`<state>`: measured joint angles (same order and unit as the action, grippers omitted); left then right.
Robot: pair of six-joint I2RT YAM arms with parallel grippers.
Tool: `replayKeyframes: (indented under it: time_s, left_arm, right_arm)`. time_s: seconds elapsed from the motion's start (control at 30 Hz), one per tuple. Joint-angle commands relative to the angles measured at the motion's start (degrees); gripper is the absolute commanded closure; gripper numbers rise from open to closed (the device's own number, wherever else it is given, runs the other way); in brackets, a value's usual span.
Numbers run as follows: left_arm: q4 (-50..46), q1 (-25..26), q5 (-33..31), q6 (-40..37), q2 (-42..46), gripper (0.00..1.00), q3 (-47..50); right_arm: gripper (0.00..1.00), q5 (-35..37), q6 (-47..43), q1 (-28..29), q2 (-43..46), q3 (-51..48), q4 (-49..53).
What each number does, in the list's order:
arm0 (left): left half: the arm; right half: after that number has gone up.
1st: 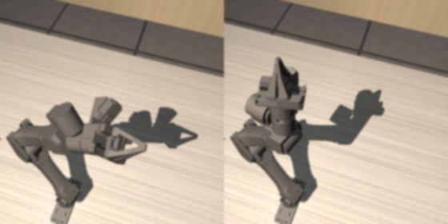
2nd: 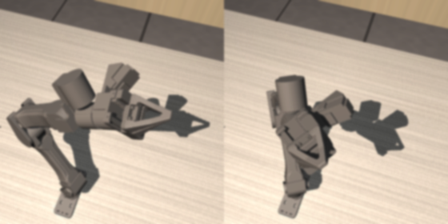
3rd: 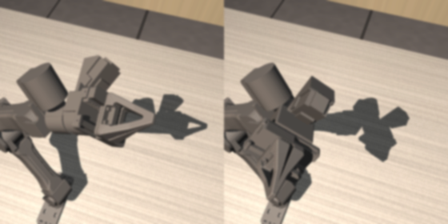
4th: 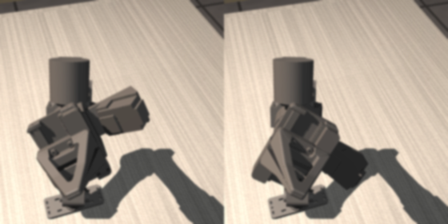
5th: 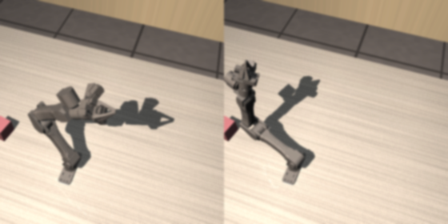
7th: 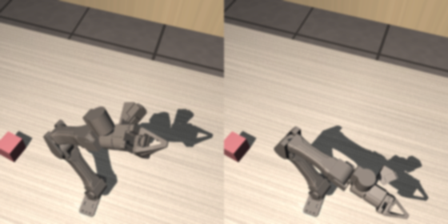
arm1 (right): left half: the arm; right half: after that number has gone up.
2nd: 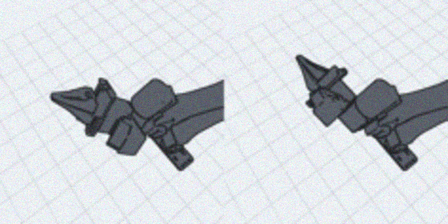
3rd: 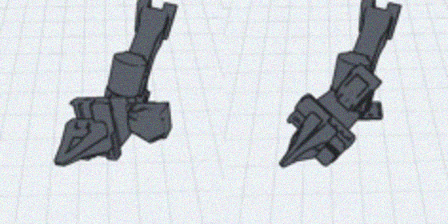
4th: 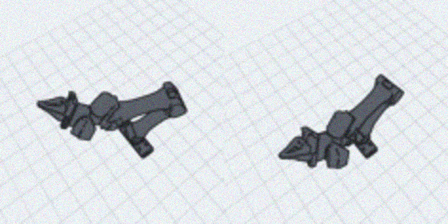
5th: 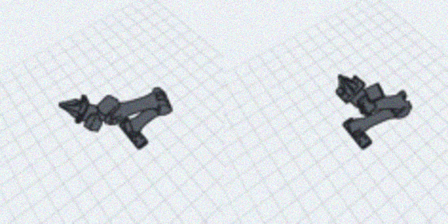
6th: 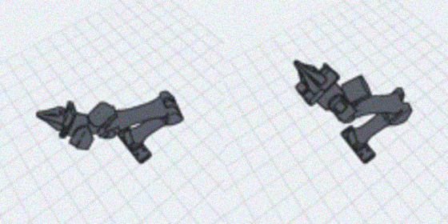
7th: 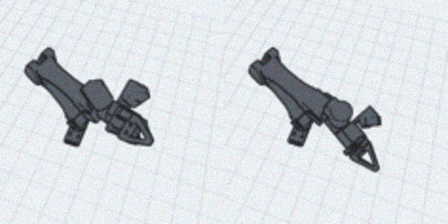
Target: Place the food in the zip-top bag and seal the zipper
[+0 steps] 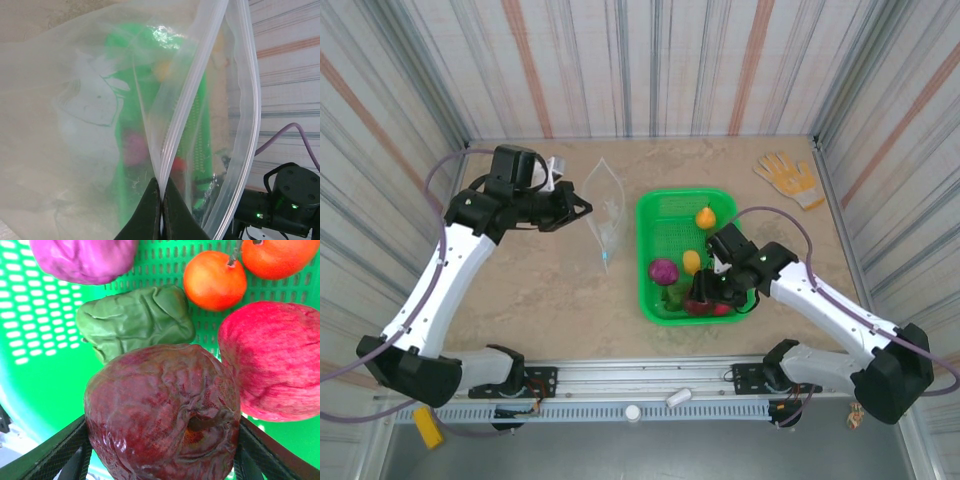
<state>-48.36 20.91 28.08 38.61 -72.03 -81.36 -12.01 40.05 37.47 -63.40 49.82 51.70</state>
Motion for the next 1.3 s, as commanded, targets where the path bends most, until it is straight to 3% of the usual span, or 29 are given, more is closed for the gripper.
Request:
replayKeyframes:
  time_s: [0.0,0.17,0.33,0.6,0.83,1.03,1.27]
  left_arm:
    - [0.32,-0.52,3.1,-1.61,-0.32,1.0,1.63]
    - [4.22,-0.46,5.75,0.84,0.19,1.0,4.31]
    - [7.32,-0.5,6.29,3.75,0.34,1.0,5.54]
    - [9.65,0.24,11.21,6.45,-3.97,1.0,4.02]
    - [11.42,1.24,12.1,6.63,-3.57,1.0,6.62]
    - [13.42,1.33,12.54,7.36,-2.81,1.0,6.86]
    - [13.18,1.37,13.03,7.07,-2.68,1.0,5.65]
  right_arm:
    - [0.52,0.83,0.42,-0.32,2.08,4.92,3.21]
    - [0.52,4.92,-2.46,-0.41,2.89,13.4,8.36]
    - [0.56,4.01,-5.03,0.69,2.58,21.72,6.05]
    - [0.58,5.72,-7.35,8.56,-8.82,40.75,2.16]
    - [0.58,0.22,-7.15,8.2,-18.33,51.03,-2.53]
    - [0.58,1.28,-8.08,7.54,-23.43,51.74,-3.56]
    - [0.59,9.16,-10.95,7.82,-24.43,48.89,-2.6]
